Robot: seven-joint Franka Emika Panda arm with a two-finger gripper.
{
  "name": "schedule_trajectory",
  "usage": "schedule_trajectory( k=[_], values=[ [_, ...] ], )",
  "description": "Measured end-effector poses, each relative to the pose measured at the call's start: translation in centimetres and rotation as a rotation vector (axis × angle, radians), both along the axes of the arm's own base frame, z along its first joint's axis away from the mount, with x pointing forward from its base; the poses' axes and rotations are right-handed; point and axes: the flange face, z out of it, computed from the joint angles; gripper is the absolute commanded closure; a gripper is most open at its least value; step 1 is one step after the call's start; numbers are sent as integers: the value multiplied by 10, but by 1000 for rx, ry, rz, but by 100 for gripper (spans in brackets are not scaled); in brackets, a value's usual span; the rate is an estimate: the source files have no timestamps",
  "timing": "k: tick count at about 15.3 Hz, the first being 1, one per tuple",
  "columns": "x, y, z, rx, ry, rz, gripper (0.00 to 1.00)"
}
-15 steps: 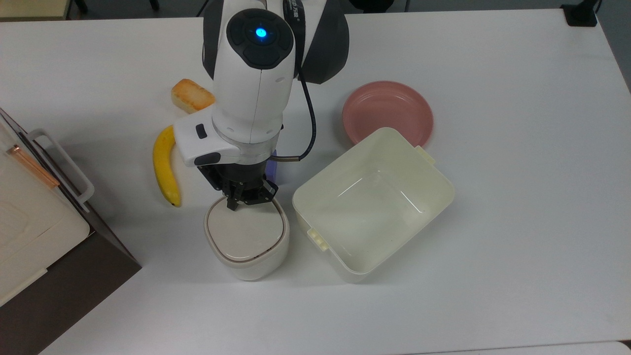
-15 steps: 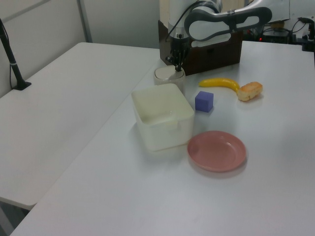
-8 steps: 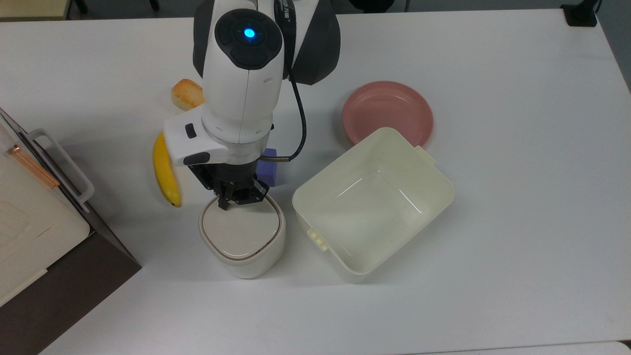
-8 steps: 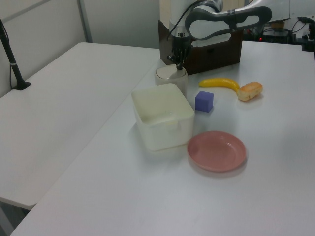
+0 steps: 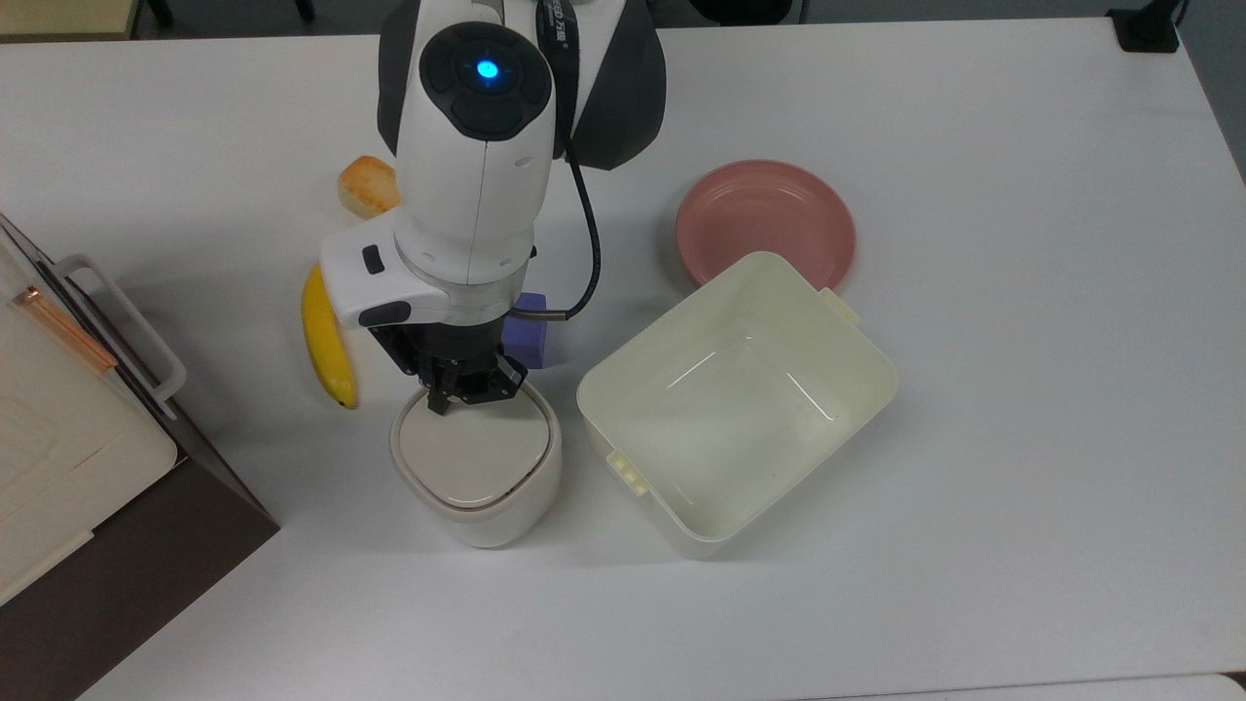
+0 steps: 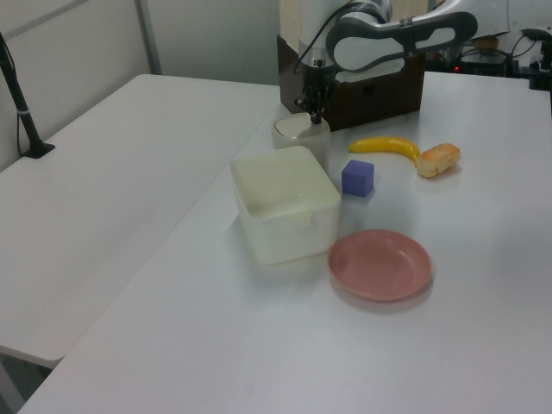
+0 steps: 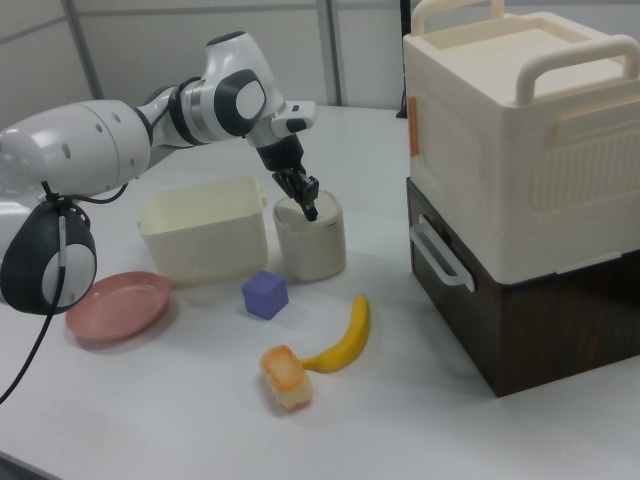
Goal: Close the trash can
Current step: 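Press the lid down until it sits flat on the can, then lift the gripper up and away from the closed trash can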
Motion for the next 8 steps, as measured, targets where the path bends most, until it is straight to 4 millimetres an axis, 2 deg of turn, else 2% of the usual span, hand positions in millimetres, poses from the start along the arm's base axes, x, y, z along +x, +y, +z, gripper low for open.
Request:
schedule_trajectory(
  k=[8],
  values=[
    [-4, -20, 2, 18, -6, -40, 100]
  ],
)
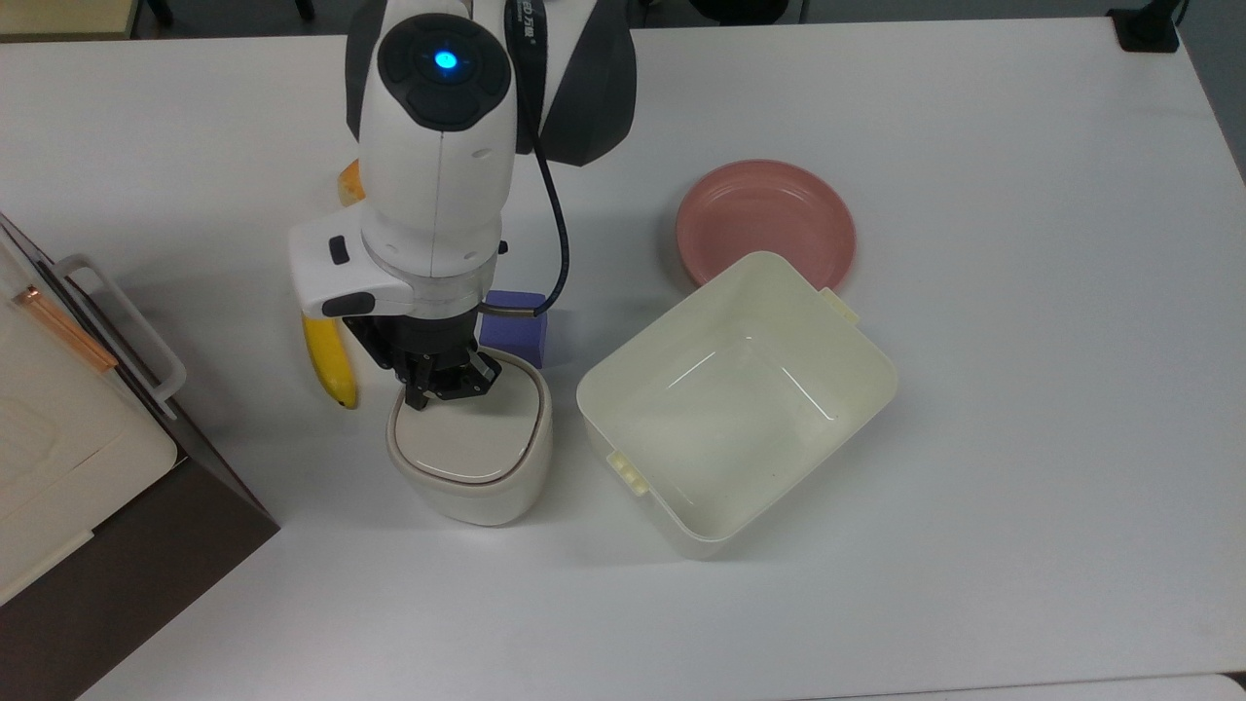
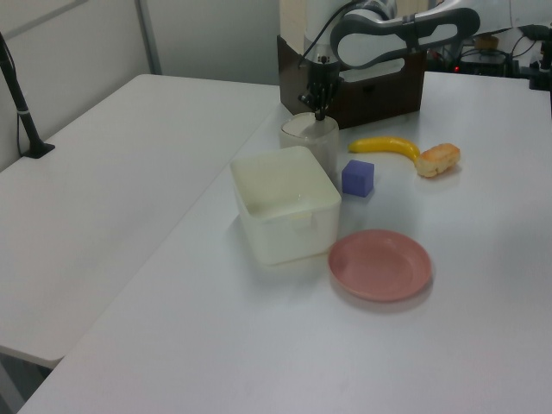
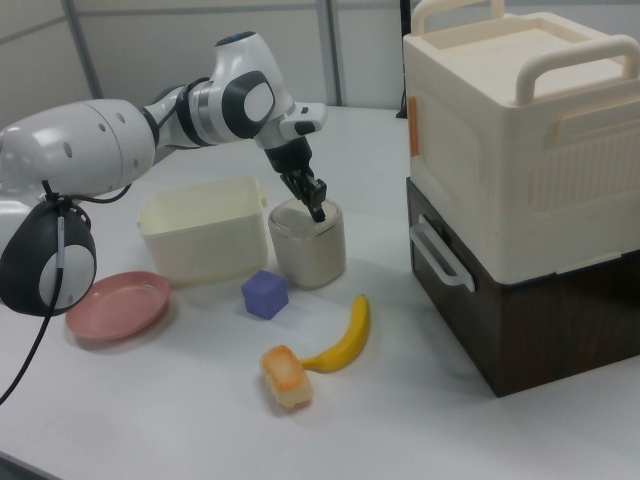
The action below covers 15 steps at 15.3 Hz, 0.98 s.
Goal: Close the trash can
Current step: 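Lift the gripper up and away from the closed trash can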
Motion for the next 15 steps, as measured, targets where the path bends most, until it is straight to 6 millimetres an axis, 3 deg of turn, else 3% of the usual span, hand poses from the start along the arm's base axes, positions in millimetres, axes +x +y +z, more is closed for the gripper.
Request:
schedule_trajectory(
  k=[6, 9, 11, 12, 15],
  values=[
    [-6, 14, 4, 49, 49, 0, 71],
    [-6, 19, 6, 73, 49, 1, 42],
    [-7, 19, 10, 83, 53, -4, 8],
    [-8, 18, 14, 86, 57, -8, 0],
    [-12, 15, 34, 98, 48, -15, 0]
  ],
)
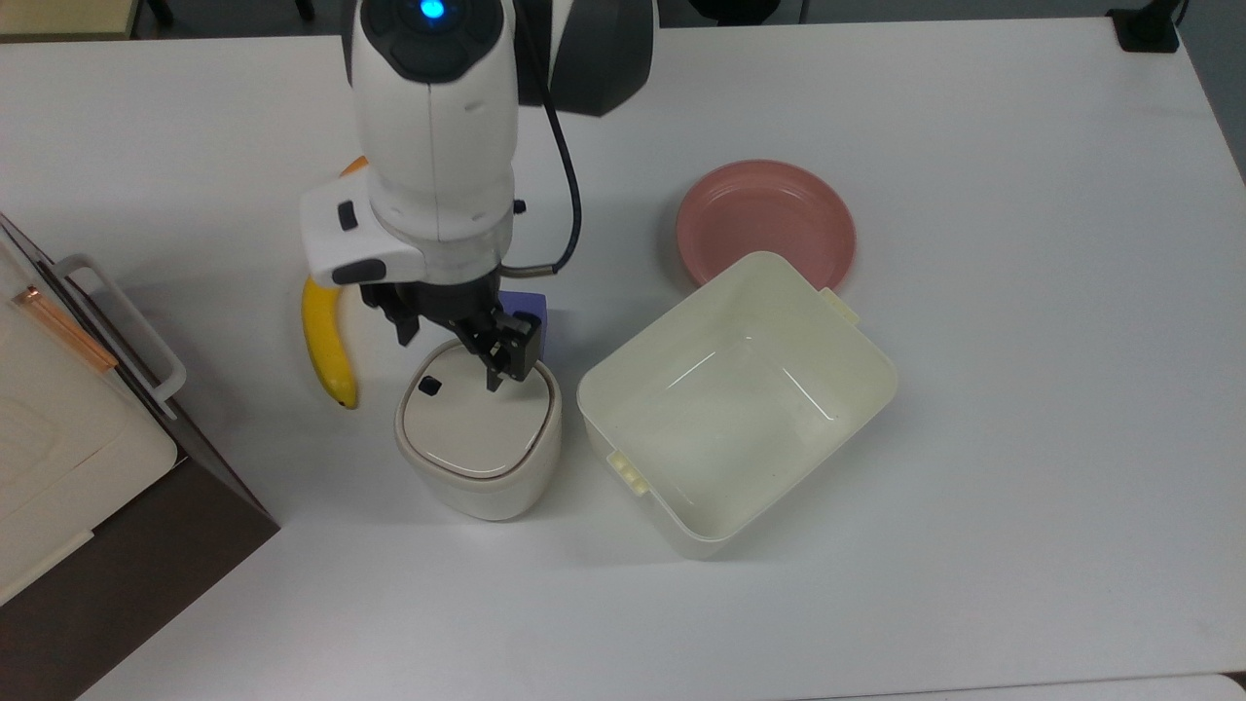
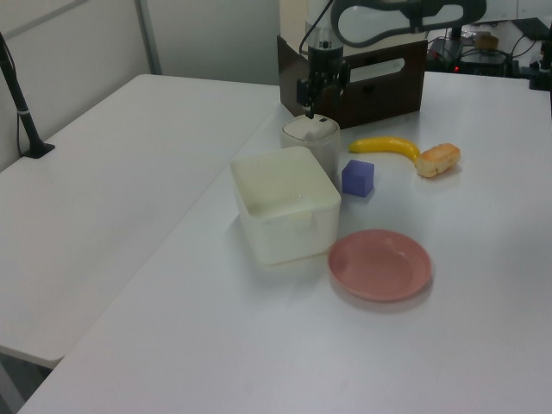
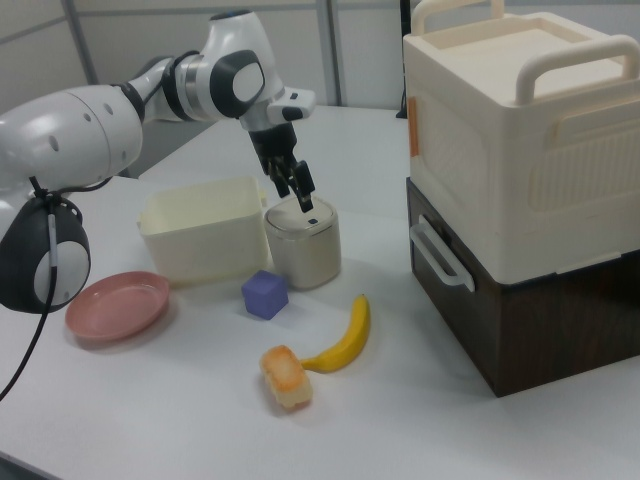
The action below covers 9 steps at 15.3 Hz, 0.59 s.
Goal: Close the trash can
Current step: 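Lift the gripper up and away from the closed trash can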
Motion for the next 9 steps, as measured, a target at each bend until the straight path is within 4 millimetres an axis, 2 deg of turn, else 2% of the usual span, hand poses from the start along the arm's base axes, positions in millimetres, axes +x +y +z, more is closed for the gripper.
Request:
schedule_trajectory(
  k=[3, 9],
  values=[
    [-9, -17, 22, 54, 7, 24, 0],
    [-48, -77, 78, 128, 40, 147, 0]
  ],
)
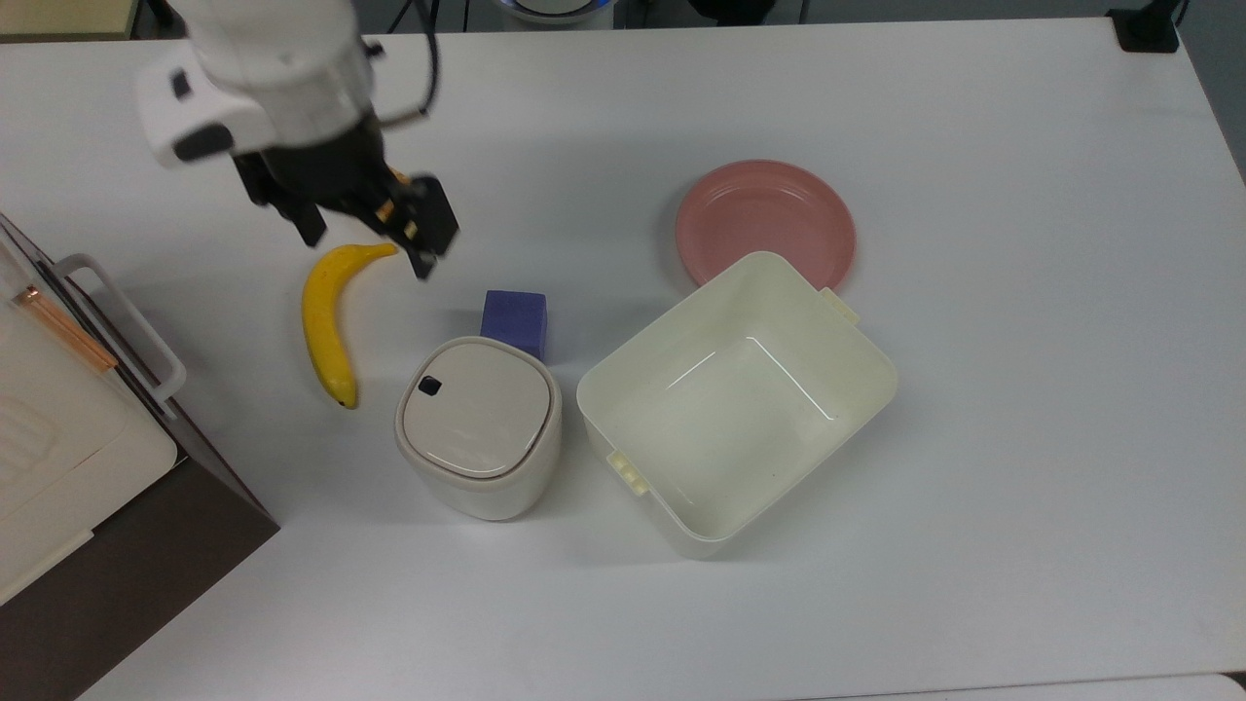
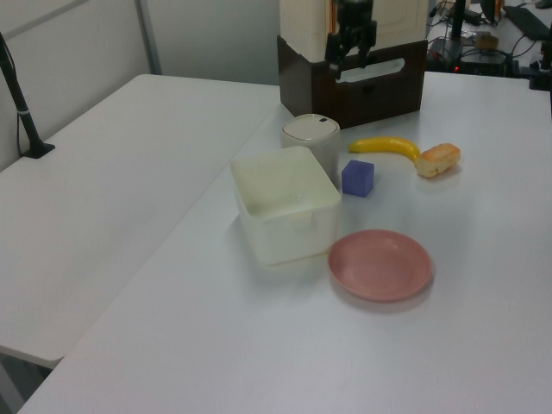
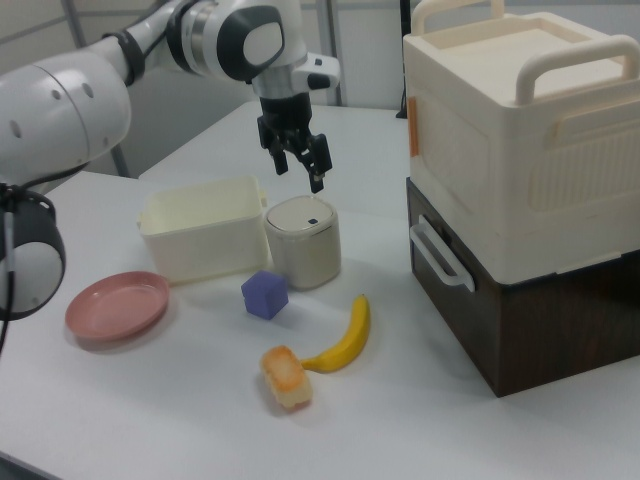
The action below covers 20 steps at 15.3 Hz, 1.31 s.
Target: Close the trash can
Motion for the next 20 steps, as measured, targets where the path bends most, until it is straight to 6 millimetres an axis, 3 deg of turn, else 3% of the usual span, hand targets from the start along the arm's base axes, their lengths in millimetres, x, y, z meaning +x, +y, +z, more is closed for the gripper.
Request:
schedule_trajectory(
  k=[3, 7, 12, 17, 20],
  values=[
    [-28, -21, 27, 24, 23, 91, 0],
    [-63, -26, 60, 6, 28, 211, 0],
    [-87, -20, 71, -6, 40, 258, 0],
    [-128, -15, 89, -22, 48, 246, 0],
    [-139, 0, 84, -22, 70, 254, 0]
  ],
)
